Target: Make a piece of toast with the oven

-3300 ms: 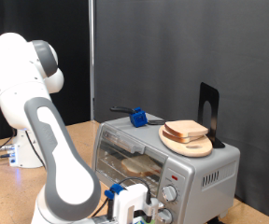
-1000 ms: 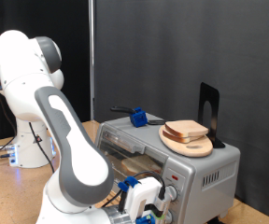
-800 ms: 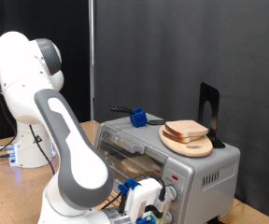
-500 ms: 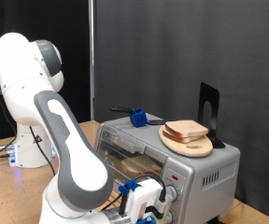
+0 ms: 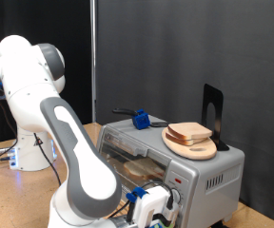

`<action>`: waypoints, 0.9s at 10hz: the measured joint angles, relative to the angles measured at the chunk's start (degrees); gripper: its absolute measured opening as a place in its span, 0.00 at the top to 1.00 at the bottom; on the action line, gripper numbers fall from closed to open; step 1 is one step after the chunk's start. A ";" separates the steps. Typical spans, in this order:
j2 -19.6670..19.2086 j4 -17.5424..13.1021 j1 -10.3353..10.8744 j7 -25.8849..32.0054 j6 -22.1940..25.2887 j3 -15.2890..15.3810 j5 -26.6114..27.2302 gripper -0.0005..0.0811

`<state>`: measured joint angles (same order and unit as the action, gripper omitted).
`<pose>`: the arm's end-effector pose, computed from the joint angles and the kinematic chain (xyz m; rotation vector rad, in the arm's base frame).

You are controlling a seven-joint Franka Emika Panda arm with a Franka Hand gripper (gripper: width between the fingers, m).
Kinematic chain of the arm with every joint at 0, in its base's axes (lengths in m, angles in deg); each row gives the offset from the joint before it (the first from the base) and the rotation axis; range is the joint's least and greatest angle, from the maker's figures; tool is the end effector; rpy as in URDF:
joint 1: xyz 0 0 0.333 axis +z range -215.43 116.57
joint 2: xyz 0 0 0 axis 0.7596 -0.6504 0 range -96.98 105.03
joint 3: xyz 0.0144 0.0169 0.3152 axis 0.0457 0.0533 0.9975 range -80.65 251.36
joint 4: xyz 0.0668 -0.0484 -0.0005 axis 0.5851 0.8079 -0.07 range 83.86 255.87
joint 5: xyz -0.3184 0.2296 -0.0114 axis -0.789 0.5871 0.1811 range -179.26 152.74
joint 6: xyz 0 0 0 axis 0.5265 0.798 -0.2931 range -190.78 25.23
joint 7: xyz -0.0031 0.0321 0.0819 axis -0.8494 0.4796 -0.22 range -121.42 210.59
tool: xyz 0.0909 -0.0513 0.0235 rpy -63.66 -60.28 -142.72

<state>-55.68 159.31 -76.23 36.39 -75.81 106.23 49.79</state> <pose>0.6883 -0.0417 0.1346 -1.5480 0.8184 0.6250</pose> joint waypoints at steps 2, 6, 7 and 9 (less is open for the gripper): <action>-0.17 -0.02 0.01 -0.03 -0.15 -0.03 -0.04 0.98; -0.13 -0.23 0.12 -5.13 -0.18 -0.16 -0.73 0.99; -0.06 -0.70 0.40 -8.11 -0.16 -0.34 -1.85 0.99; -0.02 -2.09 1.27 -14.50 0.12 -0.93 -4.48 0.99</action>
<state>-55.70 157.22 -74.96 21.89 -75.69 105.30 45.30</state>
